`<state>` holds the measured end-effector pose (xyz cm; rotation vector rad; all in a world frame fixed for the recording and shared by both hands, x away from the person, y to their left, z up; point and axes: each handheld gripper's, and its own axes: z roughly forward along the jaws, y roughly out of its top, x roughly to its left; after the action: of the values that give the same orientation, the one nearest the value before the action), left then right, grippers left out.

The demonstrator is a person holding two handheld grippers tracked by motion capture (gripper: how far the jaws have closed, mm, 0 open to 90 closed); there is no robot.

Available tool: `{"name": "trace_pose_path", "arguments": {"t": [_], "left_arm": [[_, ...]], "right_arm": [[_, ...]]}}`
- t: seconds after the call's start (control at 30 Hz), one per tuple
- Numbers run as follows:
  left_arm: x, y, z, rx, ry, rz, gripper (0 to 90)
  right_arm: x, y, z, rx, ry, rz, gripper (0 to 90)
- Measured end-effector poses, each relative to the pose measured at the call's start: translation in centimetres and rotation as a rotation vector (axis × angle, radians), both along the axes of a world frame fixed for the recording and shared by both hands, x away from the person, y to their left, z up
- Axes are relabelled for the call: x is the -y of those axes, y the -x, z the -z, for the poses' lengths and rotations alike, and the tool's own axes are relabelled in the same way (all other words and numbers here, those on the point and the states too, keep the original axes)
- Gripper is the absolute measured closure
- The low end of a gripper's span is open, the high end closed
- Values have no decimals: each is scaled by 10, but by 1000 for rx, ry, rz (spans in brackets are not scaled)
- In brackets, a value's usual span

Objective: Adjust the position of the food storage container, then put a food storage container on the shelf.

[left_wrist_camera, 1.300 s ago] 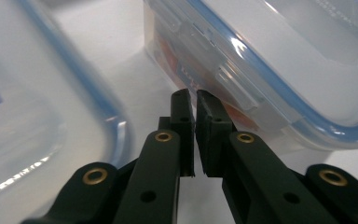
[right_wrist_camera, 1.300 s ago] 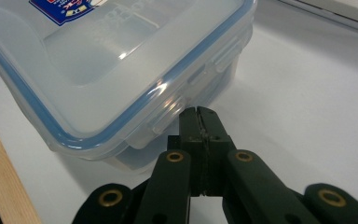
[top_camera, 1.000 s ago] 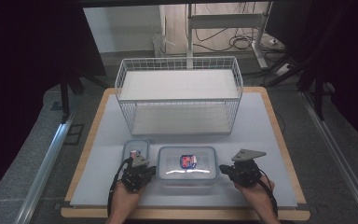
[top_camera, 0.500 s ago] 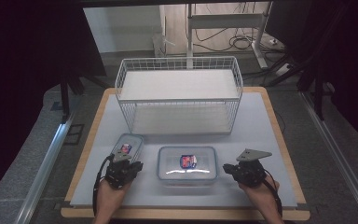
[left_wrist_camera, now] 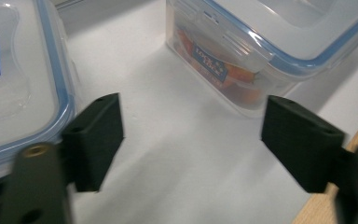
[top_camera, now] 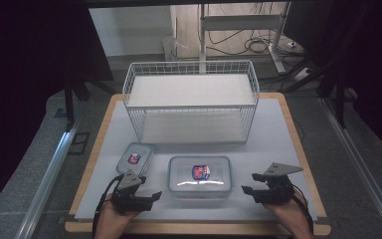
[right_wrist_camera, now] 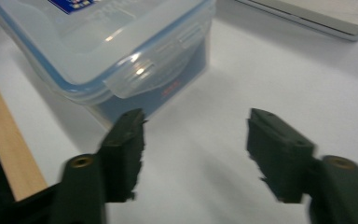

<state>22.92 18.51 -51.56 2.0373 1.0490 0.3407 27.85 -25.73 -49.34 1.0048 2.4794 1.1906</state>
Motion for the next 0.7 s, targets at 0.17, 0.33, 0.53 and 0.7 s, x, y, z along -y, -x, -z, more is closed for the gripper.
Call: {"name": "trace_pose_path", "arguments": {"t": [0.17, 0.33, 0.53, 0.7], "left_arm": [[0, 0, 0, 2, -4, 2, 145], [1, 1, 0, 33, -24, 7, 117], [-1, 0, -1, 68, 14, 25, 107], [2, -4, -6, 4, 46, 28, 104]], "right_arm": [[2, -1, 1, 10, -3, 17, 283], [2, -2, 2, 25, -3, 24, 192], [-1, -2, 0, -4, -8, 21, 159], [-3, -2, -6, 9, -9, 6, 142]]}}
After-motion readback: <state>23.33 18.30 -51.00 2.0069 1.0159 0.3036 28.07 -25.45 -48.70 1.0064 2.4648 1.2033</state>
